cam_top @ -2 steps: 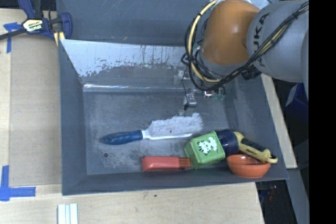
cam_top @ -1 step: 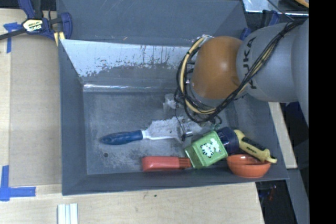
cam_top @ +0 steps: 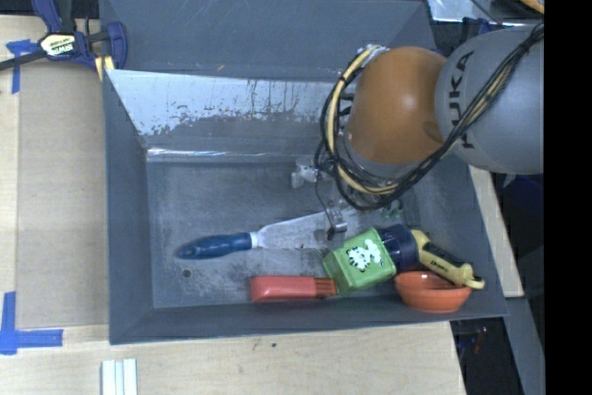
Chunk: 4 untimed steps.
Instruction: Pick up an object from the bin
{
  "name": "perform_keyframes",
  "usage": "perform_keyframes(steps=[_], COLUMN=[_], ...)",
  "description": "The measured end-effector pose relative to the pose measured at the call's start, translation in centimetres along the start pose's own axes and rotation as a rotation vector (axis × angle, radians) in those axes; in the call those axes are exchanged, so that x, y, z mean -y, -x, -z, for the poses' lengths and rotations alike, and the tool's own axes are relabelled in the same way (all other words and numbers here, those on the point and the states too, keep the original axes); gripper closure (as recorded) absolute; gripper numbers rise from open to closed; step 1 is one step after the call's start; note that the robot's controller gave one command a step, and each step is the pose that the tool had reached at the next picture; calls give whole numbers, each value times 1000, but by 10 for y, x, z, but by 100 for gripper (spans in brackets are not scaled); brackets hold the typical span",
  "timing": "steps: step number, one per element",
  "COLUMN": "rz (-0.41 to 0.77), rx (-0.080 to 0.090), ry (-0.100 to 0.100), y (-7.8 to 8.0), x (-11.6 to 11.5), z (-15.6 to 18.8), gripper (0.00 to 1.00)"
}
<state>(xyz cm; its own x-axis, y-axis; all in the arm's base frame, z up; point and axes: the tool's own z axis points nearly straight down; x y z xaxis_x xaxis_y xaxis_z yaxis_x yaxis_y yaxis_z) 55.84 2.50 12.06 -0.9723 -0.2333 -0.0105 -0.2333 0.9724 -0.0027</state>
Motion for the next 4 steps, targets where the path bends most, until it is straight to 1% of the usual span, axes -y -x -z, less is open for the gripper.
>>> perform_keyframes(steps=[1,2,3,4], rz=[203,252,241,241], rx=[-12,-2,-1,-1], ry=[4,0,3,3], y=[0,7,-3,-3], x=[-29,-20,-10,-10], z=[-20,-50,-48,-47], gripper=[0,0,100,100])
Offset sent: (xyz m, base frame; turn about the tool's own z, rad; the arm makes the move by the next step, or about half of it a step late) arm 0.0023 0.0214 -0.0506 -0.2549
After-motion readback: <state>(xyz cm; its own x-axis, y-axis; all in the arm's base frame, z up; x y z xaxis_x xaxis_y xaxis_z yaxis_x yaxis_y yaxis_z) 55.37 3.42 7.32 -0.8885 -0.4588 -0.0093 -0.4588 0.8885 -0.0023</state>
